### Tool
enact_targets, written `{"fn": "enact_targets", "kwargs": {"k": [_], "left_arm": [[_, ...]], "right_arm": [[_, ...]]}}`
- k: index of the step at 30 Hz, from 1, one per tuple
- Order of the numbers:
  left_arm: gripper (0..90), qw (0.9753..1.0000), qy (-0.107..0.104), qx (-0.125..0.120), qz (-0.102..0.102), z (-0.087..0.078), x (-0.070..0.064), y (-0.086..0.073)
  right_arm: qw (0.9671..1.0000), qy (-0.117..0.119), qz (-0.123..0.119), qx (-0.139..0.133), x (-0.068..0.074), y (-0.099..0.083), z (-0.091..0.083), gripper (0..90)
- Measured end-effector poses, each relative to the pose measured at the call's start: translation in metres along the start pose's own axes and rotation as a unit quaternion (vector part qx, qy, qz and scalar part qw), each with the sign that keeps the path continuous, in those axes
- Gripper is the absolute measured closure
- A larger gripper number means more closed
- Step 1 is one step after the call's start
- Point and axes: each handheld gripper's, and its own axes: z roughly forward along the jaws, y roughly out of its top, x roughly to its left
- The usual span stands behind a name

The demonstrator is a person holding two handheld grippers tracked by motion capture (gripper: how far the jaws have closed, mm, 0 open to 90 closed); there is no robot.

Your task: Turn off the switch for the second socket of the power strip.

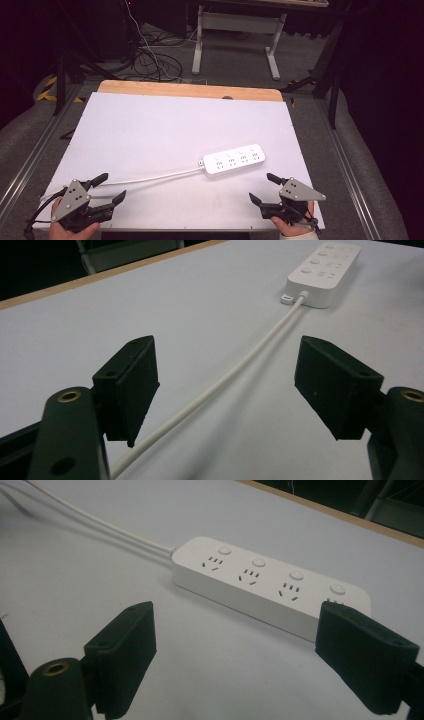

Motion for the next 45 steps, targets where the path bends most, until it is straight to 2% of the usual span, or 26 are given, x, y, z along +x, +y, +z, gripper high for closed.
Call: {"fn": "enact_targets", "kwargs": {"k": [11, 20, 25, 34, 45], "left_arm": [[26.2, 1.0, 0.006, -0.002, -0.004, -0.001, -0.001, 0.0], [26.2, 0.9999, 0.01, 0.0, 0.006, -0.001, -0.001, 0.0], [26.2, 0.9999, 0.015, 0.0, 0.005, -0.001, -0.001, 0.0], [26.2, 0.9998, 0.017, 0.001, 0.005, -0.001, -0.001, 0.0], [26.2, 0.9999, 0.016, 0.001, 0.005, -0.001, -0.001, 0.0]], "right_arm": [[0.9999, 0.0, -0.011, 0.001, 0.002, 0.002, 0.0, 17.2], [0.9996, -0.009, -0.025, 0.01, 0.006, 0.005, 0.0, 19.3], [0.9993, -0.014, -0.034, 0.009, 0.008, 0.015, 0.001, 21.1], [0.9996, -0.008, -0.025, 0.014, 0.003, 0.028, 0.003, 21.8], [0.9995, -0.001, -0.03, 0.014, 0.0, 0.05, 0.016, 22.2]]}}
